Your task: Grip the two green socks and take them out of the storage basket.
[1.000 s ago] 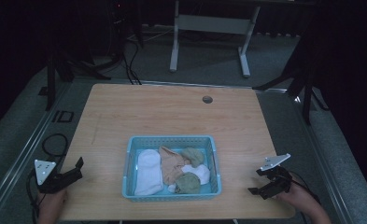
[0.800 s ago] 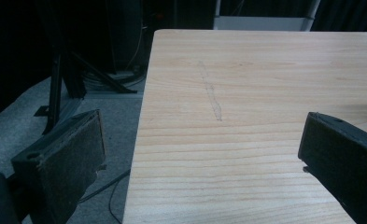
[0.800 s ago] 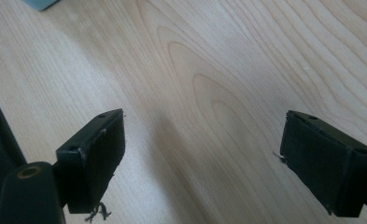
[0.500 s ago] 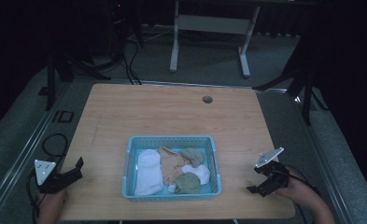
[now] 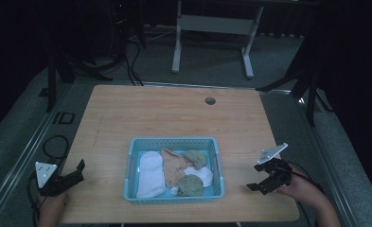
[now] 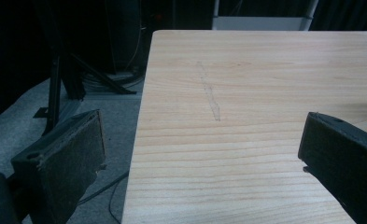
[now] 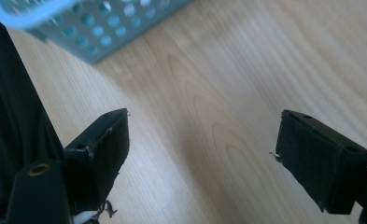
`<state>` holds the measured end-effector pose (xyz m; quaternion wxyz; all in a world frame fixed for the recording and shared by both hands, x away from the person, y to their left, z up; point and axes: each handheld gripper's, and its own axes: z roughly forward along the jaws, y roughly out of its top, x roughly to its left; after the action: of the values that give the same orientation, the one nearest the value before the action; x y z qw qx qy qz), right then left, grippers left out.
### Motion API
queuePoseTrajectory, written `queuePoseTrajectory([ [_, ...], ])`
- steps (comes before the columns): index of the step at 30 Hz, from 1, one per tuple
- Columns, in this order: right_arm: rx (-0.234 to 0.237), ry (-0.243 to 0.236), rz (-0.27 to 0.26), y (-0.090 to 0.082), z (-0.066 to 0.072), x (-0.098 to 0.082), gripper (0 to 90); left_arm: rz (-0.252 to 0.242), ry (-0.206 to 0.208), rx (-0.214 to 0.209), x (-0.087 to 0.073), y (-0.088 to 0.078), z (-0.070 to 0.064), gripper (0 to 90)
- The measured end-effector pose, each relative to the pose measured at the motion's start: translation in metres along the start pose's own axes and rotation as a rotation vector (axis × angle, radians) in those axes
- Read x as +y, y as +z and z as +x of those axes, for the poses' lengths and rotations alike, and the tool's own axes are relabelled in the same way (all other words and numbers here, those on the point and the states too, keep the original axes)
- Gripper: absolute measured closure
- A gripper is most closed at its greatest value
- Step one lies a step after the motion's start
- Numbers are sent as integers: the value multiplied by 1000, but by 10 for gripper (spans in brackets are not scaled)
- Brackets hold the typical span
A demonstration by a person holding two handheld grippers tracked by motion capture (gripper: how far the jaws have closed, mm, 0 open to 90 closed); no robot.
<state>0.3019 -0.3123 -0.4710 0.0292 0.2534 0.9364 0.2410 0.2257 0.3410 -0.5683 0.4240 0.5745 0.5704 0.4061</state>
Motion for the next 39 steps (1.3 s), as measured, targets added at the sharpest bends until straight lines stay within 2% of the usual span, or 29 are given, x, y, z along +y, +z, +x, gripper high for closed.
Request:
queuePoseTrajectory([
  [7,-2,-21,-23,-10,4,18,194,1,-2,0,0,0,0,3],
  [9,-5,-34,-27,-14,6,28,197,2,-3,-2,0,0,0,3],
  [18,1,-80,-25,-18,15,53,215,4,-4,-5,0,0,0,3],
  [20,-12,-93,-27,-18,18,58,216,5,-8,-6,0,0,1,4],
  [26,2,-115,-38,-18,24,69,218,5,-6,-7,0,0,1,3],
  [29,-5,-134,-32,-16,29,76,222,5,-5,-7,0,0,1,3],
  [39,37,-167,-47,-10,38,95,222,5,-5,-6,0,1,0,3],
])
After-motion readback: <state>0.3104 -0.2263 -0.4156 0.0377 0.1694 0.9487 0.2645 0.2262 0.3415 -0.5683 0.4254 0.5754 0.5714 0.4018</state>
